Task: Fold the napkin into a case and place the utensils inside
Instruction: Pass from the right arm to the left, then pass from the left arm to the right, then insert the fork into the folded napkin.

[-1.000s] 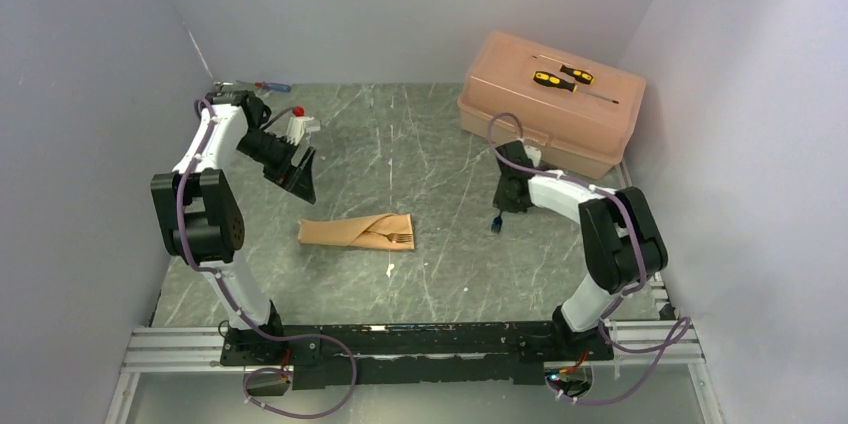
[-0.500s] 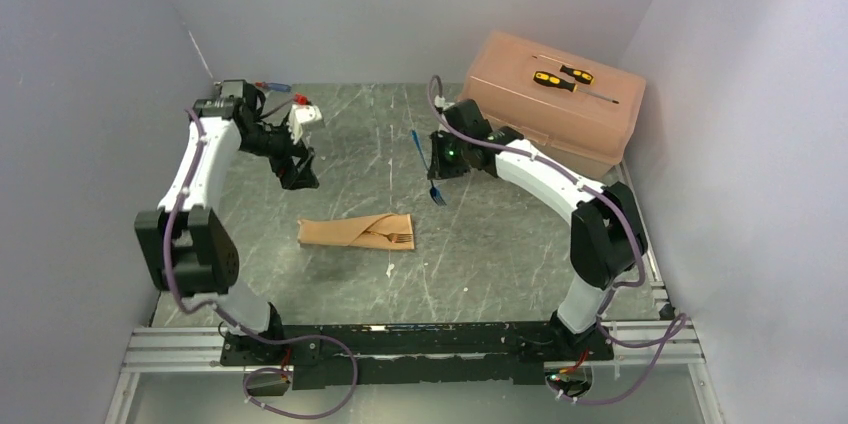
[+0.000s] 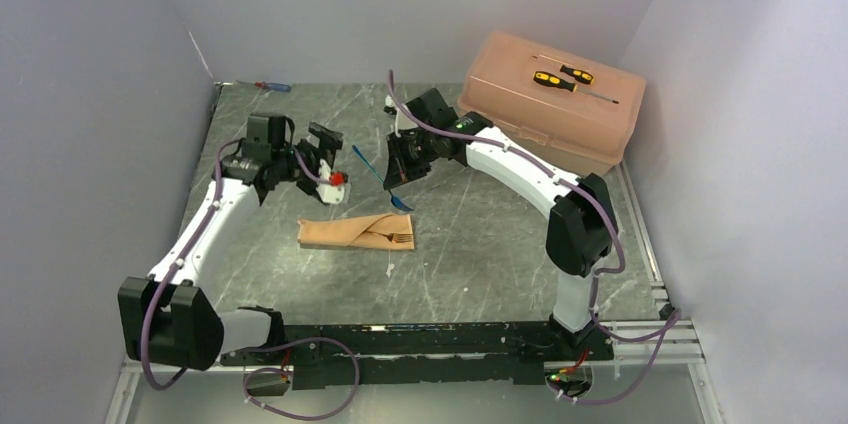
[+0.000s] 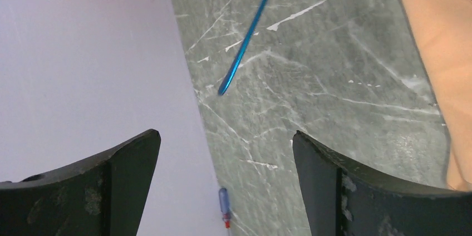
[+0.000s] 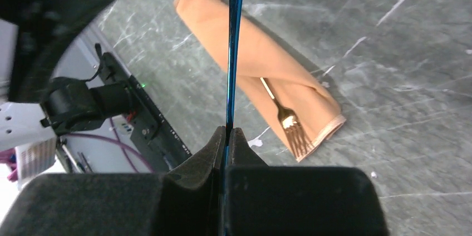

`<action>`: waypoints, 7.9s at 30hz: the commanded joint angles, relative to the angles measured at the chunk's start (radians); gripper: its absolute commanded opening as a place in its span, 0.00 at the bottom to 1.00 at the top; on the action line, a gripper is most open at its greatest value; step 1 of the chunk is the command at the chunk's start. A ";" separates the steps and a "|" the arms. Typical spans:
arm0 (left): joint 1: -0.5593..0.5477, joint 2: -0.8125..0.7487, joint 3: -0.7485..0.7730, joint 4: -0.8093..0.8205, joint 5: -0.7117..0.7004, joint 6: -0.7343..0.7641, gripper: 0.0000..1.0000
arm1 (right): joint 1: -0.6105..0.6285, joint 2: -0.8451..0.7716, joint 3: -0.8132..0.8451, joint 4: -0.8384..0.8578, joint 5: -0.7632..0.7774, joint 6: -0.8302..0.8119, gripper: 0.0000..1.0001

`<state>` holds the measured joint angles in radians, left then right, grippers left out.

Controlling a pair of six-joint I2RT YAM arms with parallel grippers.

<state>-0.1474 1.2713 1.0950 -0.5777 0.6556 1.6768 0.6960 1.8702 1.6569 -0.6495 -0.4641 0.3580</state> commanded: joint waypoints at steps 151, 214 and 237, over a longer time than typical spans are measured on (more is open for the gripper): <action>0.267 0.534 0.014 -0.396 -0.247 -1.104 0.31 | -0.173 -0.466 -0.767 0.417 0.257 0.477 0.00; 0.266 0.536 0.041 -0.437 -0.247 -1.061 0.29 | 0.070 -0.055 -0.634 0.714 0.246 0.567 0.00; 0.267 0.513 0.093 -0.500 -0.228 -1.049 0.32 | 0.088 -0.040 -0.695 0.664 0.379 0.431 0.11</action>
<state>0.1184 1.8126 1.1374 -1.0267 0.4011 0.6170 0.7719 1.8290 0.9909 0.0631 -0.1577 0.8612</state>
